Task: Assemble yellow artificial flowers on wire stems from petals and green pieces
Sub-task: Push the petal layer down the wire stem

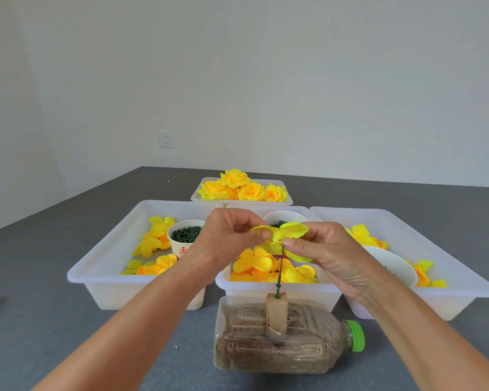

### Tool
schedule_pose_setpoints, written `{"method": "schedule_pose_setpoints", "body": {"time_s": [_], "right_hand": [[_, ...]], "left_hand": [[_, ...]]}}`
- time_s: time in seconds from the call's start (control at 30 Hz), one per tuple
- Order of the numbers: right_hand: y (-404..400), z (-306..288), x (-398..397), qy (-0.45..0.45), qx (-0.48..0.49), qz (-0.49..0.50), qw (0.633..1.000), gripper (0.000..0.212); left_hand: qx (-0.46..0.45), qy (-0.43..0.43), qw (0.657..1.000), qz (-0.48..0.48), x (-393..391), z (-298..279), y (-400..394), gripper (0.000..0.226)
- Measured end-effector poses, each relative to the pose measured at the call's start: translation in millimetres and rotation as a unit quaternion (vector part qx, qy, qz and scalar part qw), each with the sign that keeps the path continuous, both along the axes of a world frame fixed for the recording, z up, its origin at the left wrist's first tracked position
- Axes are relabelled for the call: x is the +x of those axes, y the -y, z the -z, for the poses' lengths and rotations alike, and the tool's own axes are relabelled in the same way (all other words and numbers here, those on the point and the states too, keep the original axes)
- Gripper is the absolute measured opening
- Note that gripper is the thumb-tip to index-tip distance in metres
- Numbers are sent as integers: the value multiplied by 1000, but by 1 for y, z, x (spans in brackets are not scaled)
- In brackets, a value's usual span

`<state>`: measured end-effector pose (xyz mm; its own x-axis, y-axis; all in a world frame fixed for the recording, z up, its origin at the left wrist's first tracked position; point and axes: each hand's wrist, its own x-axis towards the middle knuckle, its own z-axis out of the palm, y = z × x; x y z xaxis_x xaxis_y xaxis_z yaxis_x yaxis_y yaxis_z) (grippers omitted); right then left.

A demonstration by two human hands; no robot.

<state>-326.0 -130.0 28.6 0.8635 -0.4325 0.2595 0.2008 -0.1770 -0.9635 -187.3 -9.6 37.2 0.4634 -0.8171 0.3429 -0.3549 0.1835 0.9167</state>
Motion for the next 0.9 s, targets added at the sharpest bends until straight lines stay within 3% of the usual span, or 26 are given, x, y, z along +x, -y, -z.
{"method": "schedule_pose_setpoints", "body": {"time_s": [0.23, 0.53, 0.9], "right_hand": [[0, 2, -5, 28, -3, -6, 1000, 22], [-7, 1, -7, 49, -81, 42, 995, 8], [-13, 1, -8, 69, -137, 91, 984, 6]], "left_hand": [[-7, -4, 1000, 13, -8, -5, -3, 12], [-10, 4, 1000, 4, -7, -5, -7, 13], [-14, 20, 1000, 15, -12, -7, -11, 17]]}}
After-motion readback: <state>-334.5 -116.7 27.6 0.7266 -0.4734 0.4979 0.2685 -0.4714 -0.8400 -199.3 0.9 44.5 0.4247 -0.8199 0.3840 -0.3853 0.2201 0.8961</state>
